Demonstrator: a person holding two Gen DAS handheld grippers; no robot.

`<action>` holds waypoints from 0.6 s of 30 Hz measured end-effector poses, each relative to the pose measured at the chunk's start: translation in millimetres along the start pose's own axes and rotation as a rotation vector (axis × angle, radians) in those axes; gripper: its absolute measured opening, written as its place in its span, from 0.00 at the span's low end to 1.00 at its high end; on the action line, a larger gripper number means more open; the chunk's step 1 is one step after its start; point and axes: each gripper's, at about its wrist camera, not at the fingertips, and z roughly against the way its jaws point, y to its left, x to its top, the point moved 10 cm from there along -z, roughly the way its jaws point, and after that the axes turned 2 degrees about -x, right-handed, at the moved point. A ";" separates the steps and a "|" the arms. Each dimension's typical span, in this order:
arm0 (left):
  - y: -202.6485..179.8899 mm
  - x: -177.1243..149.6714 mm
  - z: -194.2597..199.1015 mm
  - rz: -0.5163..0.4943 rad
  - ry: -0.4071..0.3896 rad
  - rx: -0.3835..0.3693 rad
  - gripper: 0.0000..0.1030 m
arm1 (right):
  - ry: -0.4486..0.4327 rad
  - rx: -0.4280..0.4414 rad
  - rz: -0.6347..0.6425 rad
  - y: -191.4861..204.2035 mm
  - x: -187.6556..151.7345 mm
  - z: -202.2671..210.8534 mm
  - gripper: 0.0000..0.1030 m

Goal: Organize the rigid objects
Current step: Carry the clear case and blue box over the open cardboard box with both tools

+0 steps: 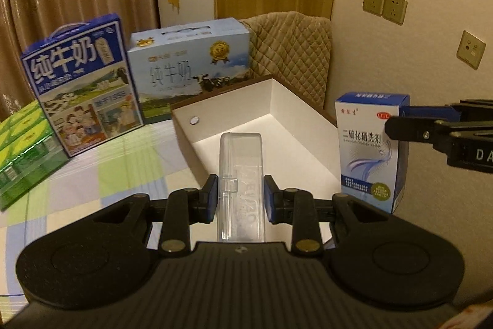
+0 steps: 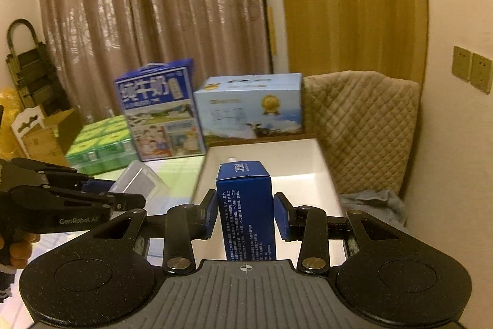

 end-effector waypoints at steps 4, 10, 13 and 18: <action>-9.7 2.3 -24.0 0.009 0.030 0.004 0.26 | 0.013 -0.038 0.006 -23.9 4.2 -11.9 0.34; -21.0 -3.2 -62.6 0.029 0.094 0.012 0.26 | 0.069 -0.093 0.019 -55.3 -3.7 -43.5 0.34; -24.8 -7.7 -81.3 0.044 0.129 0.016 0.26 | 0.097 -0.101 0.033 -62.1 -12.4 -60.7 0.34; -31.2 -17.8 -106.8 0.055 0.184 0.013 0.26 | 0.169 -0.119 0.057 -70.8 -26.3 -85.6 0.34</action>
